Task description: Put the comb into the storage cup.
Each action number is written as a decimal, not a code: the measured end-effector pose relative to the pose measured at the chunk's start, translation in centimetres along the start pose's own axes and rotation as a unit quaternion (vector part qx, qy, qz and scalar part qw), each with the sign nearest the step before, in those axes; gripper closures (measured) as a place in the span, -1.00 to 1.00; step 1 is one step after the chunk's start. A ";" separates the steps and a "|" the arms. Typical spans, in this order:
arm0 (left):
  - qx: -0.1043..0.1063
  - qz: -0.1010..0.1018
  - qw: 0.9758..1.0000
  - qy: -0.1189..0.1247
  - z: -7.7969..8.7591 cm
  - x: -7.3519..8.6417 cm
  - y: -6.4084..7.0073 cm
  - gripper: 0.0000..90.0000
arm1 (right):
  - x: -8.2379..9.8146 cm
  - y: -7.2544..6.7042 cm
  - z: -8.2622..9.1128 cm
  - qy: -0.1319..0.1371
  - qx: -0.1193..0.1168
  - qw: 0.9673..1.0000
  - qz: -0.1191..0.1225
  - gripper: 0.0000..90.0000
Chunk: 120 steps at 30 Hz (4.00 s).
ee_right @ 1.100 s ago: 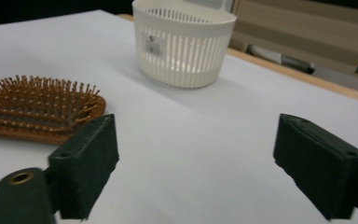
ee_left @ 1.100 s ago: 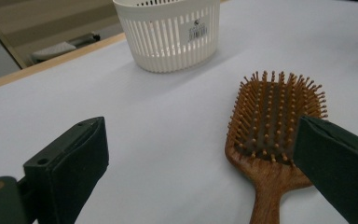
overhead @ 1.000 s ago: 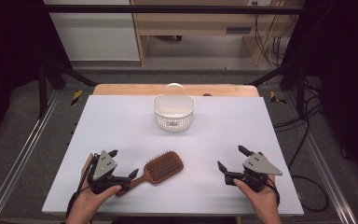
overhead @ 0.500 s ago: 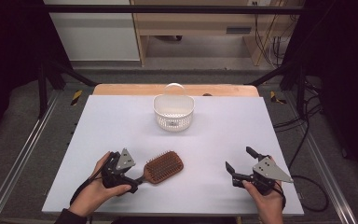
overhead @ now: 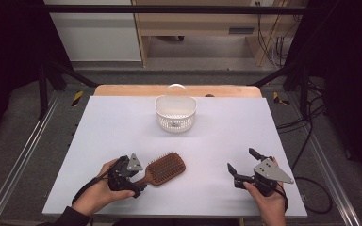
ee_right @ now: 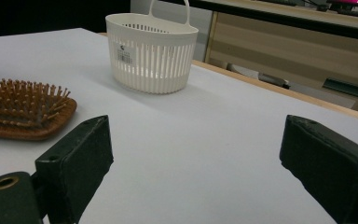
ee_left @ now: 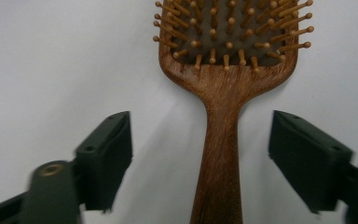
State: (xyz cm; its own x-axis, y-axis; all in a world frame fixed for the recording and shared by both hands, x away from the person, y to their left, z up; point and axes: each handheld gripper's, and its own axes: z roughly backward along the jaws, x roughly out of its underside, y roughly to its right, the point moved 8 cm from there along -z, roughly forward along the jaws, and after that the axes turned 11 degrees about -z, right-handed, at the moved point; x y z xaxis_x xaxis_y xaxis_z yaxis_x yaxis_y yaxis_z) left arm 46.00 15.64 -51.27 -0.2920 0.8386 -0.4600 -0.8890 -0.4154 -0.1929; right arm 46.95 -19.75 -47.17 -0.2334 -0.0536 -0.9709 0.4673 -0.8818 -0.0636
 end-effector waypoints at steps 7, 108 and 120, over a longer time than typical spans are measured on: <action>0.024 -0.007 0.999 -0.033 -0.7 -0.3 0.5 -0.17 | 0.0 0.1 0.0 0.002 -0.001 1.000 -0.007 -0.79; -0.107 0.008 0.945 0.308 0.7 -5.6 0.0 0.60 | -8.0 -14.3 -10.4 0.009 -0.241 0.934 -0.263 -0.53; -0.100 0.015 0.943 0.316 0.6 -5.5 -0.1 0.60 | -8.3 -14.1 -10.4 0.012 -0.244 0.928 -0.281 -0.24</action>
State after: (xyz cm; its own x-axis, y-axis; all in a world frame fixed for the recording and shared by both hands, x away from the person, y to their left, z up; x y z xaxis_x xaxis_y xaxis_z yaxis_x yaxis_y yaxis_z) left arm 47.49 11.30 -48.25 0.0089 0.4741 -0.8804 -0.7804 -0.5472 -0.3026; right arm 51.20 -1.96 -40.59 -0.5411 0.3663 -0.7570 0.6098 -0.4491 -0.6531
